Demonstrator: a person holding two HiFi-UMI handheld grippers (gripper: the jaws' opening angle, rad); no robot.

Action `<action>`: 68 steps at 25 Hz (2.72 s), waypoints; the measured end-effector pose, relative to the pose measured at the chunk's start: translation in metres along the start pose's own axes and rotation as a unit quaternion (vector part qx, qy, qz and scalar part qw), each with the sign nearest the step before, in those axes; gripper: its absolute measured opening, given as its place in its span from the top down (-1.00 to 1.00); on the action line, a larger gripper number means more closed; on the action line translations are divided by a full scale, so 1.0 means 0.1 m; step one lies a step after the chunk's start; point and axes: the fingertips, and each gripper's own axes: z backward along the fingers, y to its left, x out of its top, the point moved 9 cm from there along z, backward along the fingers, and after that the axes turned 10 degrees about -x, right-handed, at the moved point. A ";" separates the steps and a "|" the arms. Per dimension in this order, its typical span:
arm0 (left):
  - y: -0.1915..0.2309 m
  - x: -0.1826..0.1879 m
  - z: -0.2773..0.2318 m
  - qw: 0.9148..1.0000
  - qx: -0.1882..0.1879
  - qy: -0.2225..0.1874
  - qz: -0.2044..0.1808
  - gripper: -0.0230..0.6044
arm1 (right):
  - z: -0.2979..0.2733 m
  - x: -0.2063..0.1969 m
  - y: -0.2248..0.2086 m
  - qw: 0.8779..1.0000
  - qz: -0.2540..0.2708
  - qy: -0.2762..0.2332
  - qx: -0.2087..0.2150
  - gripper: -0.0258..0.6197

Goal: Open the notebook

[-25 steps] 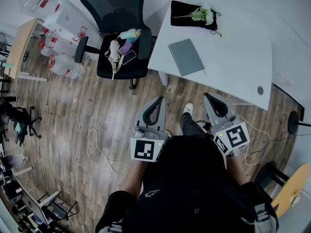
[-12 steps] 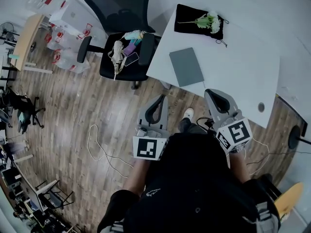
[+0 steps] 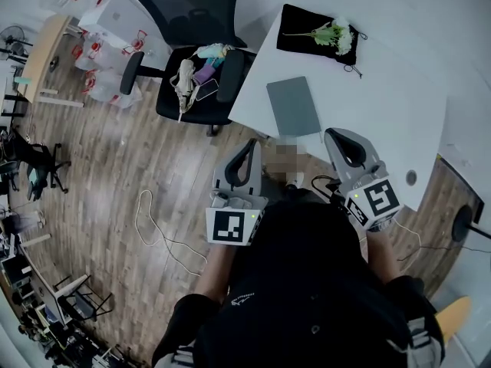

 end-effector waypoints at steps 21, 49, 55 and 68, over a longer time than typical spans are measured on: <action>0.91 -0.05 -0.61 0.990 -0.137 0.007 0.026 0.91 | -0.99 -0.14 0.09 0.993 -0.016 0.085 -0.086 0.90; 1.21 -0.33 -0.56 0.980 -0.193 0.030 0.050 0.91 | -1.92 -1.59 0.50 0.936 -0.006 0.340 -0.090 0.90; 1.20 -0.37 -0.54 0.979 -0.195 0.035 0.051 0.91 | -1.92 -1.85 0.53 0.923 -0.004 0.372 -0.097 0.90; 1.17 -0.48 -0.51 0.978 -0.193 0.049 0.057 0.91 | -1.89 -2.25 0.62 0.905 0.030 0.416 -0.083 0.80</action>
